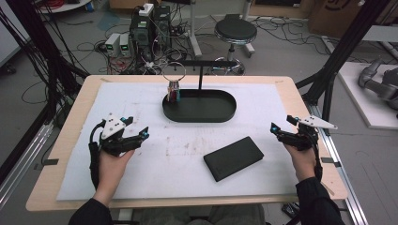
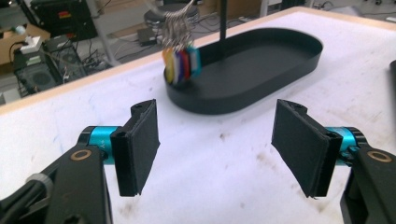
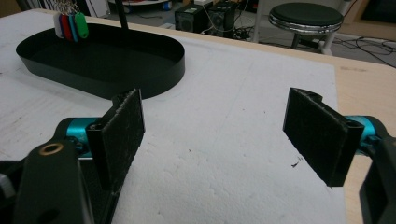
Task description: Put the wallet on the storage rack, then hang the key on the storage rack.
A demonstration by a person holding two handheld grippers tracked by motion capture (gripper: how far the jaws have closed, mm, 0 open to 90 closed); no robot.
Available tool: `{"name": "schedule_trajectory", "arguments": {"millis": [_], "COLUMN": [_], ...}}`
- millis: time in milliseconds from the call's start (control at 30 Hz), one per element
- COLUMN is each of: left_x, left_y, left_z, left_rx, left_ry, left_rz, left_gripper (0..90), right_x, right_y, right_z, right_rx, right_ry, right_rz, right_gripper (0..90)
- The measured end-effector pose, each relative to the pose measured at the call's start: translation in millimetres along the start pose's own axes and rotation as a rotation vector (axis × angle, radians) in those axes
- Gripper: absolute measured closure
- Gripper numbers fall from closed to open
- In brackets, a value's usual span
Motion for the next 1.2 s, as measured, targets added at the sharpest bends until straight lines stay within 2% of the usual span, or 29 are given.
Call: {"name": "schedule_trajectory", "arguments": {"millis": [100, 133, 267, 367, 633, 700, 767, 867, 933, 967, 1067, 1100, 1200], "left_x": [3.4, 4.3, 7.1, 9.2, 13.9, 13.1, 12.1, 11.0, 10.6, 10.5, 10.0, 10.0, 8.3], "left_y": [7.5, 8.4, 8.7, 10.9, 15.2, 15.8, 15.9, 16.8, 18.4, 19.4, 22.0, 22.5, 24.0], "left_z": [1.1, 1.4, 2.5, 2.8, 2.0, 2.2, 3.1, 3.7, 4.1, 4.3, 4.8, 5.6, 7.5], "left_rx": [0.014, 0.011, -0.009, -0.010, 0.001, -0.001, 0.002, 0.002, 0.007, 0.010, 0.015, 0.019, 0.019], "left_ry": [-0.018, -0.022, -0.054, -0.059, -0.071, -0.071, -0.068, -0.068, -0.064, -0.061, -0.056, -0.056, -0.051], "left_rz": [0.002, 0.006, -0.019, -0.022, -0.009, -0.008, -0.010, -0.012, -0.009, -0.010, -0.003, -0.006, -0.007], "left_gripper": [31.6, 31.4, 31.2, 31.1, 31.2, 31.1, 31.1, 31.1, 31.1, 31.1, 31.1, 31.2, 31.2], "right_x": [-2.0, -1.7, 1.1, 2.2, 7.6, 9.9, 11.4, 17.9, 26.5, 26.5, 35.0, 38.4, 40.9], "right_y": [0.7, 0.9, 1.3, 1.6, 2.8, 3.7, 3.9, 4.0, 5.3, 5.3, 6.9, 7.0, 6.8], "right_z": [4.2, 5.0, 6.1, 5.7, 7.6, 5.0, 3.3, -4.9, -16.0, -16.0, -28.8, -37.3, -44.7], "right_rx": [-0.005, -0.004, -0.001, 0.004, 0.014, 0.032, 0.039, 0.062, 0.095, 0.095, 0.126, 0.158, 0.181], "right_ry": [0.008, 0.007, 0.002, -0.004, -0.056, -0.086, -0.097, -0.135, -0.170, -0.170, -0.212, -0.243, -0.261], "right_rz": [-0.005, -0.009, -0.003, 0.004, 0.023, 0.034, 0.045, 0.072, 0.114, 0.114, 0.142, 0.146, 0.136], "right_gripper": [20.8, 20.8, 20.8, 20.8, 20.9, 27.7, 27.8, 32.3, 37.2, 37.2, 41.3, 42.0, 42.1]}}
Point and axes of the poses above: each handheld gripper's, and its own axes: z roughly backward along the jaws, y roughly out of its underside, x roughly to its left, the point moved 2 cm from there along -z, roughly forward along the jaws, and after that the axes turned 1 degree about y, right-handed, at the moved point
